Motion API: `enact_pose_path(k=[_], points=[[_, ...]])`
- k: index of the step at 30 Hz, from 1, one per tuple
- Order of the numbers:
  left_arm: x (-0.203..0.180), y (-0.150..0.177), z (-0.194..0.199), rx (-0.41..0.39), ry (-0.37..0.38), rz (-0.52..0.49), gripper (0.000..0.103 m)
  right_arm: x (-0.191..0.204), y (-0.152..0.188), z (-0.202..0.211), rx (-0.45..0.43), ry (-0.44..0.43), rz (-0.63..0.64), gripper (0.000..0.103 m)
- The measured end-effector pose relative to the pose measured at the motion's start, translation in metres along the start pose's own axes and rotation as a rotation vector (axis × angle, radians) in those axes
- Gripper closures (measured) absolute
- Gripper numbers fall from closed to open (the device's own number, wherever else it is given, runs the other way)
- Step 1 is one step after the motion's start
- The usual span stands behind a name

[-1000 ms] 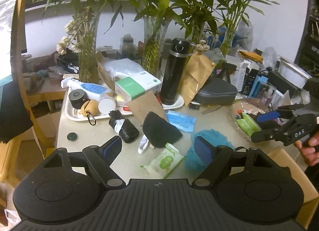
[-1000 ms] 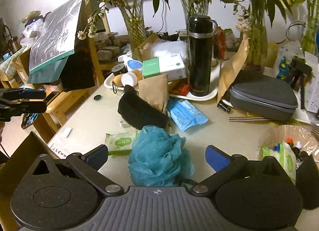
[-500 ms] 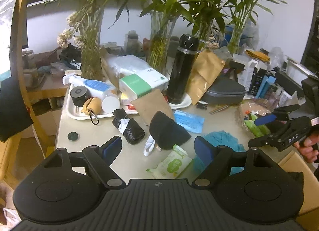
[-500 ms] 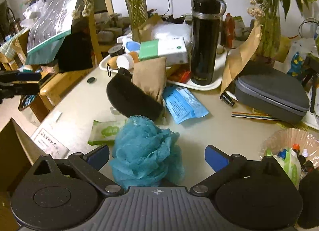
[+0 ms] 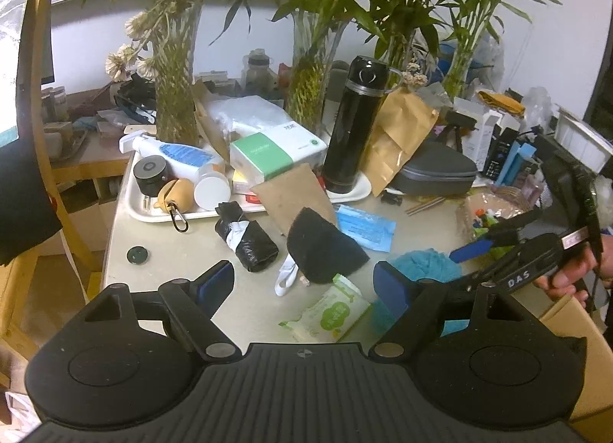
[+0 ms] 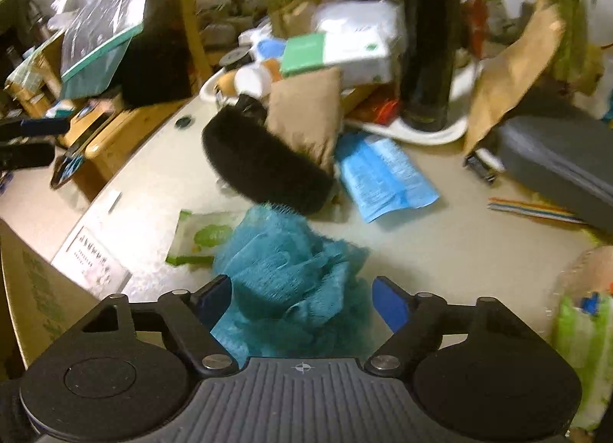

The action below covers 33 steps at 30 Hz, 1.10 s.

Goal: Organize soft objects
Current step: 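Grasp the blue mesh bath sponge on the table with the right gripper, then lift the blue sponge with the right gripper while the left gripper grasps the black foam piece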

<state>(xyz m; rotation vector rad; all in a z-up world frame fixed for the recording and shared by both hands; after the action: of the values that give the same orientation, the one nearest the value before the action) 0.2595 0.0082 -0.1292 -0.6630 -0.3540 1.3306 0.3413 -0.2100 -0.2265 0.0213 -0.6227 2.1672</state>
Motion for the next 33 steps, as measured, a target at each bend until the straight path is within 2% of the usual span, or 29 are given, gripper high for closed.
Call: enact_pose_path(k=[3, 4, 6, 9, 14, 20, 25, 28, 33], points=[[0.001, 0.001, -0.001, 0.003, -0.008, -0.005, 0.023, 0.003, 0.004, -0.016, 0.063, -0.019, 0.006, 0.047], [0.001, 0.001, -0.001, 0.004, -0.007, -0.006, 0.023, 0.006, 0.005, -0.017, 0.068, -0.027, 0.013, 0.050], [0.001, 0.001, -0.002, 0.006, -0.007, -0.010, 0.023, 0.012, 0.004, -0.014, 0.066, -0.033, 0.027, 0.065], [0.000, 0.002, -0.003, 0.007, -0.020, -0.024, 0.023, 0.023, 0.005, -0.006, 0.066, -0.064, 0.059, 0.073], [-0.008, 0.003, -0.007, 0.005, -0.023, -0.078, 0.023, 0.035, 0.002, 0.017, -0.005, -0.031, 0.102, 0.075], [-0.014, 0.002, -0.016, 0.001, -0.033, -0.153, 0.023, 0.020, -0.005, 0.064, -0.149, 0.050, 0.034, 0.076], [-0.020, -0.001, -0.024, -0.001, 0.010, -0.198, 0.023, 0.004, -0.004, 0.095, -0.251, 0.112, -0.045, 0.076], [-0.025, -0.002, -0.034, 0.006, 0.031, -0.250, 0.023, -0.001, 0.001, 0.102, -0.270, 0.163, -0.069, 0.076], [-0.025, -0.004, -0.054, 0.041, 0.071, -0.269, 0.023, 0.001, 0.009, 0.110, -0.289, 0.154, -0.090, 0.076]])
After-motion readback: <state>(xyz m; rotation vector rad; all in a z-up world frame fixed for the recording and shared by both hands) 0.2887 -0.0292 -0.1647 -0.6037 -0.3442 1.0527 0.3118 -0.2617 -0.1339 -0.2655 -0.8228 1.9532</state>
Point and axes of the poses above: each gripper's, at about its wrist camera, not at the fingertips, and z roughly against the way its jaws point, x to its left, y to its underside, the point moved 9 cm from there along -z, roughly the way its jaws point, and after that the axes turned 11 degrees about x, right-handed, at the moved point
